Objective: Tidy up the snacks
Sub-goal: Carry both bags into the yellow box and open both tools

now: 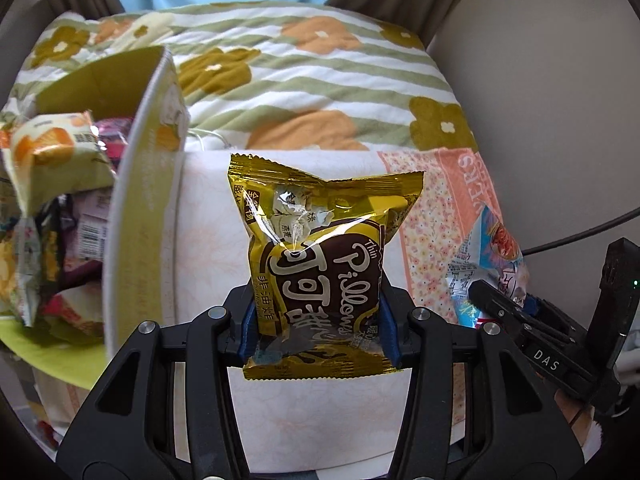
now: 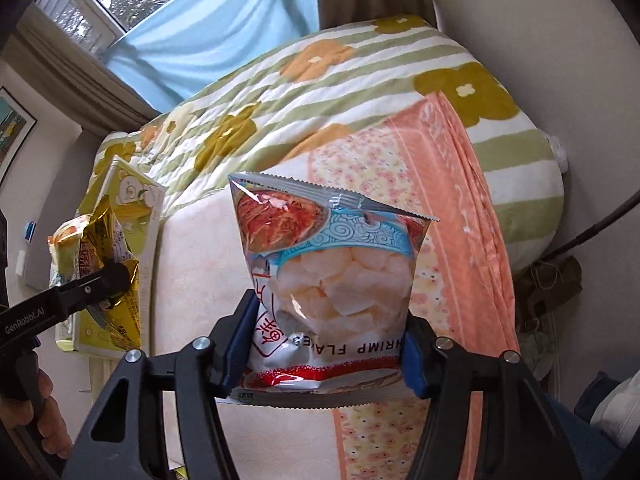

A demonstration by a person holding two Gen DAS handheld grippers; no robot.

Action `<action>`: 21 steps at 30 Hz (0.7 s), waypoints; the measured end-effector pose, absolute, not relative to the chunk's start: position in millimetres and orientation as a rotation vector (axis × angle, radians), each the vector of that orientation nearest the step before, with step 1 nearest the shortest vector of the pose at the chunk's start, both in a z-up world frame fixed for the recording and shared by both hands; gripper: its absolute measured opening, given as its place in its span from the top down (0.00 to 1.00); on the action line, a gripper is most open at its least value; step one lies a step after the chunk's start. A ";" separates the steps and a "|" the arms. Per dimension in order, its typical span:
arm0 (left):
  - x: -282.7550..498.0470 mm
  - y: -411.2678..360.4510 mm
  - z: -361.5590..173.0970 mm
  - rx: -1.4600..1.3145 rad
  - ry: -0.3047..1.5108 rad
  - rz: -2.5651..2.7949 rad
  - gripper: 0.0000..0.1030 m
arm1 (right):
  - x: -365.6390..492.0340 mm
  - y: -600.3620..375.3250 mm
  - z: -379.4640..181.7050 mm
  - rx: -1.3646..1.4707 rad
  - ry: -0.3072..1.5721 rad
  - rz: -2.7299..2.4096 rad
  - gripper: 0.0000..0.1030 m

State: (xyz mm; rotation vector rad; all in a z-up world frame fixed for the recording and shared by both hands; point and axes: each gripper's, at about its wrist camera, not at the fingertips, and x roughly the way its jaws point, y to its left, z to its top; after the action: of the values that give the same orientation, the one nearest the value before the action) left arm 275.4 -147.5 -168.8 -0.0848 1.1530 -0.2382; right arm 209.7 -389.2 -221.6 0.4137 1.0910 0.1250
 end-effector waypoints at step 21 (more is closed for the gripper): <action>259.3 104.8 -99.0 -0.136 1.010 -0.096 0.58 | 214.9 -150.5 -105.4 0.279 0.893 0.408 0.44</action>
State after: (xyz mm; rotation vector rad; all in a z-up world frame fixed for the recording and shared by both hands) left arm 259.3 104.8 -99.0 -0.1363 1.0099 -0.0963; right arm 214.9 -150.5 -105.4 0.2793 0.8929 0.4085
